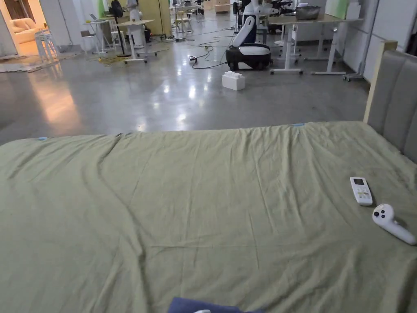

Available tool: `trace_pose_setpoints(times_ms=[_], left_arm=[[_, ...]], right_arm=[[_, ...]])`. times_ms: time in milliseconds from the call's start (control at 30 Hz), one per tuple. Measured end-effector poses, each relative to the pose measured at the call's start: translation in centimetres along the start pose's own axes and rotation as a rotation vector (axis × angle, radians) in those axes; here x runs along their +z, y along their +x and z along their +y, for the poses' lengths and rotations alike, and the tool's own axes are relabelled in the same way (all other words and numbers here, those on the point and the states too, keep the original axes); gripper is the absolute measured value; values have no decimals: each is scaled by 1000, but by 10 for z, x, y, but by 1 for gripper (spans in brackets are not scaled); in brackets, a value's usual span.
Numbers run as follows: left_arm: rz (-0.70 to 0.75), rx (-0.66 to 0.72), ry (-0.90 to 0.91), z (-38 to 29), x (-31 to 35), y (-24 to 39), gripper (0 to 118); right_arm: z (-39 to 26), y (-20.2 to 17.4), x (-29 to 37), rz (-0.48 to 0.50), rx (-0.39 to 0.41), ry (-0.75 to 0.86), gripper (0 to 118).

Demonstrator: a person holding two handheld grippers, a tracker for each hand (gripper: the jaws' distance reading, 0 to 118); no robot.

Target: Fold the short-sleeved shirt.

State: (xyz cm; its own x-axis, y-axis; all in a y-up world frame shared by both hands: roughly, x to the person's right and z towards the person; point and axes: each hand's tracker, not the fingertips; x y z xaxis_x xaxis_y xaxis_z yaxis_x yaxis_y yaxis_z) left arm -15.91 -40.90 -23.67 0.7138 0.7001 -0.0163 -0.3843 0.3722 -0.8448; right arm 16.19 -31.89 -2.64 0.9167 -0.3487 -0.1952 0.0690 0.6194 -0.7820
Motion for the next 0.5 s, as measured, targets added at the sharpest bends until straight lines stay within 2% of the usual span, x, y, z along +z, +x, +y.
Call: trace_pose_setpoints(times_ms=[100, 200, 300, 400, 467, 500], left_arm=[[-143, 13, 139, 16, 54, -5, 0], [-77, -41, 225, 25, 114, -12, 0], [-45, -45, 287, 20, 165, -27, 0], [8, -40, 318, 7, 200, -40, 0], [43, -27, 312, 1, 211, -49, 0], [51, -29, 305, -3, 212, -53, 0]], right_arm=[[16, -7, -13, 78, 96, 19, 1], [46, -23, -46, 110, 166, 39, 0], [82, -41, -93, 225, 178, 55, 0], [114, -58, -150, 212, 169, 44, 0], [123, -61, -192, 208, 167, -22, 0], [124, -61, -211, 171, 187, -70, 0]])
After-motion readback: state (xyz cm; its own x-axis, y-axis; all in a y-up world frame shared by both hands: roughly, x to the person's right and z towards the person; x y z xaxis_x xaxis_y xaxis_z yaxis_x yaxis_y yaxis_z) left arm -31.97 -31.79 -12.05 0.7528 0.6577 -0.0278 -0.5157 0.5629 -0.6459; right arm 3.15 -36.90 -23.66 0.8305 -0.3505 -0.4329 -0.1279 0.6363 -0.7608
